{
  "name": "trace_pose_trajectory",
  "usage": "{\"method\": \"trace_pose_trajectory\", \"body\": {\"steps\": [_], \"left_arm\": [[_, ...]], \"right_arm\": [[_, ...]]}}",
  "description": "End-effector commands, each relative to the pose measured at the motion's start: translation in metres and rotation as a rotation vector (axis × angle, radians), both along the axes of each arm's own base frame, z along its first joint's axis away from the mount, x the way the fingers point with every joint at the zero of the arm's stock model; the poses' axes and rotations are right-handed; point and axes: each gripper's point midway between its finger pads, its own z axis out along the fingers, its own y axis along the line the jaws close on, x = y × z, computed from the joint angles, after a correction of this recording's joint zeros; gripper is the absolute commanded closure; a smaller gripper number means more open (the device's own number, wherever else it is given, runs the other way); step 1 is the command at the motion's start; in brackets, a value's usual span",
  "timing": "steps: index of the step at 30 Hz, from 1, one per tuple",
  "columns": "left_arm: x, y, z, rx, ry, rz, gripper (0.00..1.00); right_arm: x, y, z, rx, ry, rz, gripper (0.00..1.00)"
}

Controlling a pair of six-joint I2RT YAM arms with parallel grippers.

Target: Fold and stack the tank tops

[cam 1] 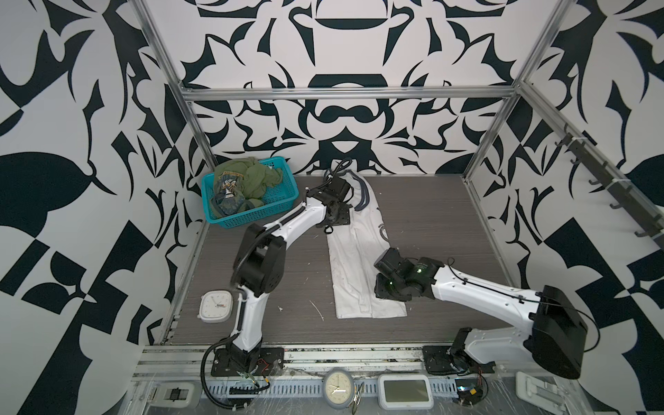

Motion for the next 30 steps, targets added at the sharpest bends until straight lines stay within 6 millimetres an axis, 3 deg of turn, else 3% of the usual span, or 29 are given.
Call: {"method": "trace_pose_trajectory", "body": {"steps": [1, 3, 8, 12, 21, 26, 30], "left_arm": [[-0.055, 0.013, -0.014, 0.003, 0.084, 0.054, 0.23], [-0.095, 0.019, -0.029, 0.005, 0.148, 0.046, 0.25], [-0.192, 0.015, -0.056, -0.014, 0.291, -0.025, 0.25], [-0.237, 0.02, -0.069, -0.038, 0.376, -0.009, 0.26], [-0.265, 0.007, -0.102, -0.115, 0.488, -0.025, 0.37], [-0.273, 0.005, -0.106, -0.104, 0.52, -0.042, 0.45], [-0.276, 0.008, -0.11, -0.088, 0.527, -0.044, 0.52]], "right_arm": [[0.005, -0.037, -0.008, -0.128, 0.029, 0.027, 0.51], [0.003, -0.049, -0.021, -0.076, 0.109, -0.005, 0.52], [-0.004, -0.046, -0.031, 0.078, 0.129, -0.015, 0.53], [-0.012, -0.053, -0.039, 0.045, 0.168, 0.012, 0.53], [-0.027, -0.055, -0.054, 0.07, 0.21, 0.013, 0.52], [-0.035, -0.063, -0.063, 0.038, 0.234, -0.004, 0.52], [-0.043, -0.057, -0.07, 0.085, 0.268, -0.009, 0.55]]}}
